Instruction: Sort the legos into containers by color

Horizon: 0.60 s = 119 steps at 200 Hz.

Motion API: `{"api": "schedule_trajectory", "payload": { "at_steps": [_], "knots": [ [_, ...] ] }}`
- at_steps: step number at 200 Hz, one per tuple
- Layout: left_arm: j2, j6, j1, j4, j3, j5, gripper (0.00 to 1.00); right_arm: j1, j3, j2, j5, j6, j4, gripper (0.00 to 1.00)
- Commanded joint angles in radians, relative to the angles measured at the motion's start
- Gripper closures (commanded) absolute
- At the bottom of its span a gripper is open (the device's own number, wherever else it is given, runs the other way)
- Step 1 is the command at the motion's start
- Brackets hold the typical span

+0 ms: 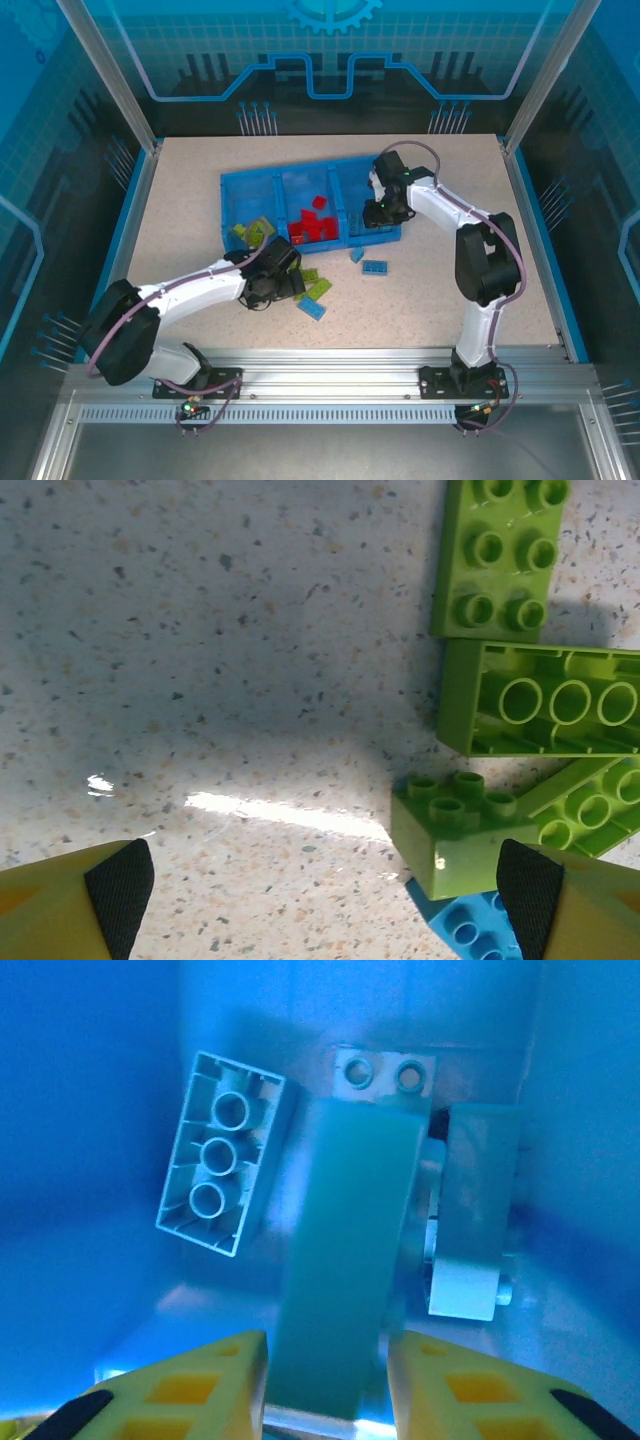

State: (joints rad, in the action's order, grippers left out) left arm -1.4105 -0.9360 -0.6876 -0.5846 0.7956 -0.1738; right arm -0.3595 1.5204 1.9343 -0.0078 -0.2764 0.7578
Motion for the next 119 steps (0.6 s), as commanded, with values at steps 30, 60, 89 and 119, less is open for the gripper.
{"api": "schedule_trajectory", "payload": {
  "at_steps": [30, 60, 89, 119],
  "knots": [
    [-0.057, -0.018, -0.026, 0.024, 0.063, 0.026, 0.07, -0.004, 0.036, -0.020, -0.026, -0.038, 0.027, 0.45],
    [-0.074, -0.035, -0.035, 0.034, 0.070, 0.033, 0.12, -0.022, -0.012, -0.066, -0.019, -0.045, 0.016, 0.40],
    [-0.102, -0.043, -0.045, 0.032, 0.084, 0.038, 0.15, -0.022, -0.043, -0.089, -0.007, -0.051, 0.014, 0.38],
    [-0.129, -0.047, -0.052, 0.037, 0.111, 0.045, 0.15, -0.022, -0.058, -0.095, -0.004, -0.051, 0.012, 0.38]
  ]
}}
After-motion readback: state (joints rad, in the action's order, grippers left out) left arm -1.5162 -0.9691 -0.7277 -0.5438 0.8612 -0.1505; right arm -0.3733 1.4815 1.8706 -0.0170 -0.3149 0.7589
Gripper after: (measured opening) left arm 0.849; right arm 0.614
